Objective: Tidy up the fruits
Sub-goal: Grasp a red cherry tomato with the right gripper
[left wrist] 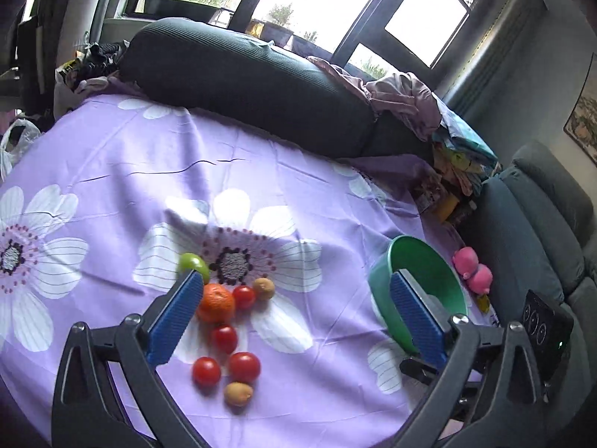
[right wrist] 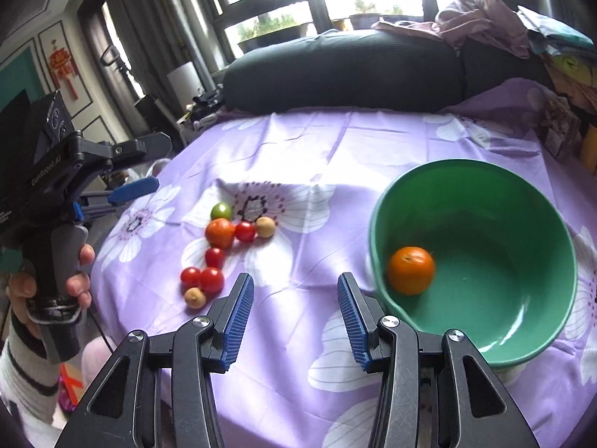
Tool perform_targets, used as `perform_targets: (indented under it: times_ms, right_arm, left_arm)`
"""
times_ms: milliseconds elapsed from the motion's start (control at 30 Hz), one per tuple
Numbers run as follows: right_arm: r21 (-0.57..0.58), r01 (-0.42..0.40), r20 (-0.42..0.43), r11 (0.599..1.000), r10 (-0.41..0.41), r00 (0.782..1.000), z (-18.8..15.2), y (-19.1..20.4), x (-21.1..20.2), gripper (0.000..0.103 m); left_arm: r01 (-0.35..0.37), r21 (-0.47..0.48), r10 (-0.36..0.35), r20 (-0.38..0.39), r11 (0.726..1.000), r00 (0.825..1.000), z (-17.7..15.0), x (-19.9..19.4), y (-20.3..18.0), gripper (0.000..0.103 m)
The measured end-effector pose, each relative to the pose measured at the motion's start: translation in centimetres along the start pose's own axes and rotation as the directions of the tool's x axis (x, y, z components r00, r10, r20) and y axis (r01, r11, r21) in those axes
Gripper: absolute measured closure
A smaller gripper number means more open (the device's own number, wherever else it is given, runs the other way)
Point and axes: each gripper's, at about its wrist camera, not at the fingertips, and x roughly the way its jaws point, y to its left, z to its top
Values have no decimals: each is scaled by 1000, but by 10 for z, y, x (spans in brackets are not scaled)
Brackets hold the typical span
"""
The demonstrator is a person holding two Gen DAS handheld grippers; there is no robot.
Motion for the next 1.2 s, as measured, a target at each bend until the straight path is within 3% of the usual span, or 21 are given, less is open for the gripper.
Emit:
perform_targets:
  times_ms: [67,133,200,300,467,533,700,900,1200]
  right_arm:
    - [-34,-45,-45,998,43,998,-3,18,15,56]
    - [-44,-61,-59,997,59,997,-6,23,20,56]
    - [-68,-101,-98,993,94,991,-8,38,35,56]
    - [-79,-129,-134,988,118,984,-10,49,48,56]
    - [-72,-160,-175,984,146,974,-9,58,64,56]
    - [-63,-160,-179,985,146,973,-8,59,69,56]
    - [-5,-190,-206,982,185,961,-2,58,89,56]
    - [24,-204,-241,979,203,949,3,63,114,56]
    - [20,-201,-280,979,198,939,6,69,135,56]
  left_arm:
    - [-33,33,35,-52,999,998,-6,-2,10,2]
    - [-109,29,112,-129,994,985,-13,2,23,2]
    - [-195,43,199,-126,980,972,-23,2,36,4]
    - [-220,83,229,-132,972,964,-38,6,45,4]
    - [-305,218,343,-166,927,924,-55,22,54,4]
    - [-298,250,345,-173,921,922,-60,24,57,5]
    - [-253,309,324,-205,917,924,-68,32,61,22]
    - [-198,375,302,-245,906,921,-71,44,58,24]
    - [-178,422,305,-257,889,917,-69,51,58,26]
